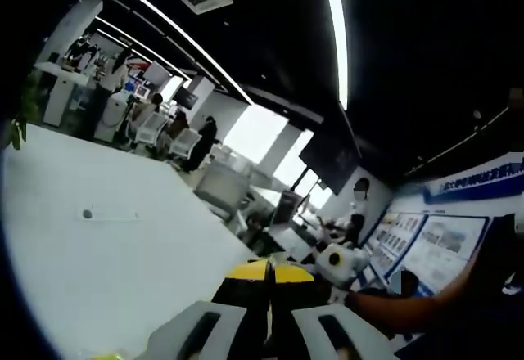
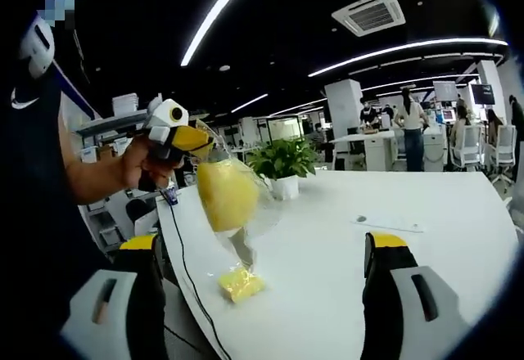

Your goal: Compare the silicone blocks by pressing each to a similar depth, holding the contact briefly, and releasing to observe deformation and rebound differences across the visible hardness samples.

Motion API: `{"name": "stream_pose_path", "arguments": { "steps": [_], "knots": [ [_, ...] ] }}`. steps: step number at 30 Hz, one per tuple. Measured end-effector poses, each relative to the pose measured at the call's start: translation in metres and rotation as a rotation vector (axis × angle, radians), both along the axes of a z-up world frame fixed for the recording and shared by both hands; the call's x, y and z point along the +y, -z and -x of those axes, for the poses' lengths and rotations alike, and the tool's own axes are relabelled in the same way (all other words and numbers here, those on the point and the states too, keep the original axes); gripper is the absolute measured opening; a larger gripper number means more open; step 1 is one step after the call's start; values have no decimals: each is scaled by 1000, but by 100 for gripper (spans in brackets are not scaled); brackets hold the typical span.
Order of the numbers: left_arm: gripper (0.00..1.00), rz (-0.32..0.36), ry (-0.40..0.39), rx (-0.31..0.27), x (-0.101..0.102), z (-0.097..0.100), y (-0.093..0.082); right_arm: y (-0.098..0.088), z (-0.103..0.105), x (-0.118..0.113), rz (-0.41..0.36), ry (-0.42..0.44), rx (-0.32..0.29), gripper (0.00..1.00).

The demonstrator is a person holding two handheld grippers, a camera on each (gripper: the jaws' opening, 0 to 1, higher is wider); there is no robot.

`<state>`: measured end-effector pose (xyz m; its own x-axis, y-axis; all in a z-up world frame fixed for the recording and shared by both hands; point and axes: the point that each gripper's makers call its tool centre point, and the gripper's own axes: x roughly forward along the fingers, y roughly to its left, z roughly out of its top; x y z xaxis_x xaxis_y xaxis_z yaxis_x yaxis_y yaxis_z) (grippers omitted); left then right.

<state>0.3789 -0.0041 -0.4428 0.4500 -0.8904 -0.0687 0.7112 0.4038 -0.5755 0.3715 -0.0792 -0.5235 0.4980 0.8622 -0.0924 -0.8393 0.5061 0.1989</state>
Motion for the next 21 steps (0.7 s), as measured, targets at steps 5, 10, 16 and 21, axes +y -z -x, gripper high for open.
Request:
{"name": "stream_pose_path", "arguments": {
  "steps": [5, 10, 16, 21],
  "knots": [
    [0, 15, 0, 7, 0, 6, -4, -1, 8, 12, -14, -48, 13, 92],
    [0, 29, 14, 12, -3, 12, -9, -14, 14, 15, -60, -72, 3, 87],
    [0, 37, 36, -4, -9, 17, -15, -20, 18, 21, -86, -109, -9, 83],
    [0, 49, 53, -2, -13, 20, -18, -25, 20, 25, -113, -126, -14, 78]
  ]
}}
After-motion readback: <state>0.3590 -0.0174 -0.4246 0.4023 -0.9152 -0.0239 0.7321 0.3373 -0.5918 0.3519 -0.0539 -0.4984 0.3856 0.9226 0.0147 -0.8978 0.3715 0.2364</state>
